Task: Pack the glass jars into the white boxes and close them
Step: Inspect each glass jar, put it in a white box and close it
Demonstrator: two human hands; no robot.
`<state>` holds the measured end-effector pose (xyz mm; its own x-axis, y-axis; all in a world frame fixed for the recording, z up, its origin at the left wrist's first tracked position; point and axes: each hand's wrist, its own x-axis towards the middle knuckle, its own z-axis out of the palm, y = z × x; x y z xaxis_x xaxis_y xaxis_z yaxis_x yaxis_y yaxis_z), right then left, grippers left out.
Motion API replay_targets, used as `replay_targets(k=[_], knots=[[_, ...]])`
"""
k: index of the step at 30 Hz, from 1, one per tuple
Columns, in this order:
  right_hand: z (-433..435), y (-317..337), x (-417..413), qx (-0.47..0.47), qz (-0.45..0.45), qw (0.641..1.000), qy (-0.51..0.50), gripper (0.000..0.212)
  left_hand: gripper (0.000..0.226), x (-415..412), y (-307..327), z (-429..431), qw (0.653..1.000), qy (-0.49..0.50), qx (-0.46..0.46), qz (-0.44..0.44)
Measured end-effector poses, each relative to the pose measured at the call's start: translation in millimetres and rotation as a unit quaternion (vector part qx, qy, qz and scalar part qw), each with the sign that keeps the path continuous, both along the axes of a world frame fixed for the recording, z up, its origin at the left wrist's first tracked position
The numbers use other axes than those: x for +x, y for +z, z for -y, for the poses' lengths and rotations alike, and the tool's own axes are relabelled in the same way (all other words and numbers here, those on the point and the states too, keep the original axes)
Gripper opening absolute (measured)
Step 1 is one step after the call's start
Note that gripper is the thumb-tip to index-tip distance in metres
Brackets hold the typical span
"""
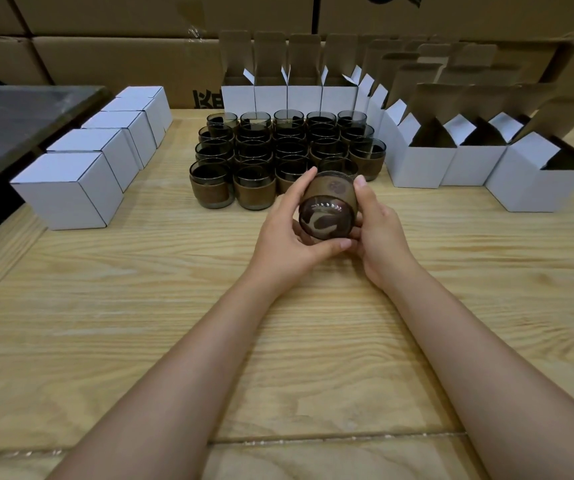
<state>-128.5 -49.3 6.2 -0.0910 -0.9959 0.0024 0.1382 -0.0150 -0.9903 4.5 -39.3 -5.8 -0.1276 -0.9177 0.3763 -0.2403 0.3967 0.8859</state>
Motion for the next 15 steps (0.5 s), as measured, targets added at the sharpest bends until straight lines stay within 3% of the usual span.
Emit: replay_targets(k=[11,15], knots=[[4.2,-1.3,4.7,0.054,-0.015,0.998,-0.023,0.044,0.113,-0.3,-3.6,-1.3,0.998,-0.022,-0.048,0.030],[4.0,1.6,4.5,0.082,-0.036,0.996,-0.013,0.048,0.090,-2.0,-3.0,-2.9,0.996,0.004,-0.085,0.040]])
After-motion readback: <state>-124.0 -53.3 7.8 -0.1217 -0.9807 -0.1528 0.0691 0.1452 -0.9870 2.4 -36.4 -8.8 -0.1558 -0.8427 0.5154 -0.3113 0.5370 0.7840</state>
